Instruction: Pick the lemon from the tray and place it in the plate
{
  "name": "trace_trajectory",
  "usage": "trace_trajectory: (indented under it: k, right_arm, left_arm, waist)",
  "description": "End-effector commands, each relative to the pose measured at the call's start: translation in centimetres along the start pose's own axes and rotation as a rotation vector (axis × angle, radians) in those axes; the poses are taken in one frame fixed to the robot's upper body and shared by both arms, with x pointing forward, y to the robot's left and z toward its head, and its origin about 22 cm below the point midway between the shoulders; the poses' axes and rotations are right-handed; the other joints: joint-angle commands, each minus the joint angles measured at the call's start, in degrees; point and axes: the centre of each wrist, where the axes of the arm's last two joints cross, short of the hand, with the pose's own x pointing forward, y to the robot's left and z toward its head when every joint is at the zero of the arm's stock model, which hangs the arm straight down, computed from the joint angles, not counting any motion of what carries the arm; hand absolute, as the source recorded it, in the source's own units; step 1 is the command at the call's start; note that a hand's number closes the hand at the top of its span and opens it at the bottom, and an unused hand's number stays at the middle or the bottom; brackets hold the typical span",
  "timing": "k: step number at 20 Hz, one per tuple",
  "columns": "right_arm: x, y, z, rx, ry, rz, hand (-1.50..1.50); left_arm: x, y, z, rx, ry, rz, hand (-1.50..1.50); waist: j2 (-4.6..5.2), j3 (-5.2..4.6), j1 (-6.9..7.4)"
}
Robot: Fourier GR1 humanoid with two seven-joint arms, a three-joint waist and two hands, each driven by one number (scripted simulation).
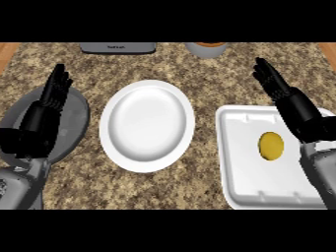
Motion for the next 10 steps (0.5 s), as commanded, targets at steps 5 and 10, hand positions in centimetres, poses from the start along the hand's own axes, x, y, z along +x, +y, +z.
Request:
trace_trajectory:
  k: [5,10]
  right_arm:
    - [-0.6,3.7,-6.5,-0.283,0.058,0.046,1.50]
    - [-7.2,-0.2,-0.6,-0.464,0.507,0.587,1.50]
  left_arm:
    - [2.1,2.4,-1.2,-0.077,-0.053,-0.042,0.00]
    - [1.6,1.8,-1.4,-0.108,-0.029,-0.023,0.00]
  waist:
    - [0.61,1.21,2.68]
    - [0.89,0.70,2.03]
